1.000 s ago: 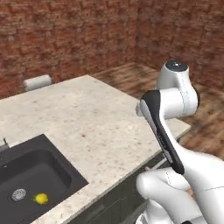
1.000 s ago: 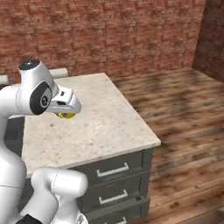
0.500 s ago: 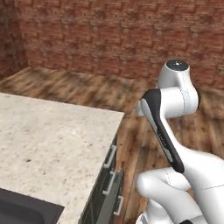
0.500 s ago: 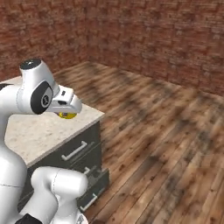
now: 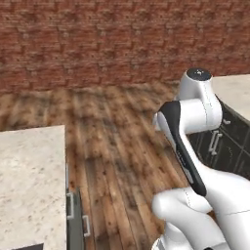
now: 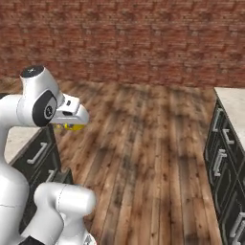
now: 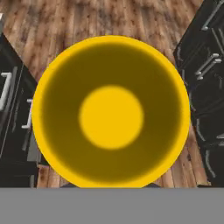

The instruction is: Clear the mugs and bowl far away from the sink.

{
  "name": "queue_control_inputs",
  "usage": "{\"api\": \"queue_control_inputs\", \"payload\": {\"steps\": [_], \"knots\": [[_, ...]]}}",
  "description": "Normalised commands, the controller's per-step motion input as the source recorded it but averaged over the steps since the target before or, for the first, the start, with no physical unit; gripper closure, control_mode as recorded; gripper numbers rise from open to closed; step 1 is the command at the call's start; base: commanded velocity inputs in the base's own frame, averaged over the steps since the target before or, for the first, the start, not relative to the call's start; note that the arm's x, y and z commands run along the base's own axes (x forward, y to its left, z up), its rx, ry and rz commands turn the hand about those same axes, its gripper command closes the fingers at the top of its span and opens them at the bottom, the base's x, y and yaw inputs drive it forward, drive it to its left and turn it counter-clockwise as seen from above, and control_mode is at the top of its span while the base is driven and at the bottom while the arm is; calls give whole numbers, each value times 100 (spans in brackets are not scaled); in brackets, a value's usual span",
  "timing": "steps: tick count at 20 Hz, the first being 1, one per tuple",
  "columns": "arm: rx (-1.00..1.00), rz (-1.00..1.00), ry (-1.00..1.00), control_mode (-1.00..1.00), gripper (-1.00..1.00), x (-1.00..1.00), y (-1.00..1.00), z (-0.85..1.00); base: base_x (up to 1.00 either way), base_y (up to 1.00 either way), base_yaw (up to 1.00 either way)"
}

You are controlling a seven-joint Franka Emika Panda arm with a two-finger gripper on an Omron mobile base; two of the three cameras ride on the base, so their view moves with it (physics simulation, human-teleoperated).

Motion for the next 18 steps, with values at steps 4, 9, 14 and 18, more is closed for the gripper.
{"api": "queue_control_inputs", "payload": {"steps": [4,9,14,18], "knots": [[0,0,0,100,100,0,0,0,-8,-69,-67],[0,0,0,100,100,0,0,0,0,-100,-45],[0,0,0,100,100,0,0,0,15,-100,-24],[0,0,0,100,100,0,0,0,33,-100,-17]]}}
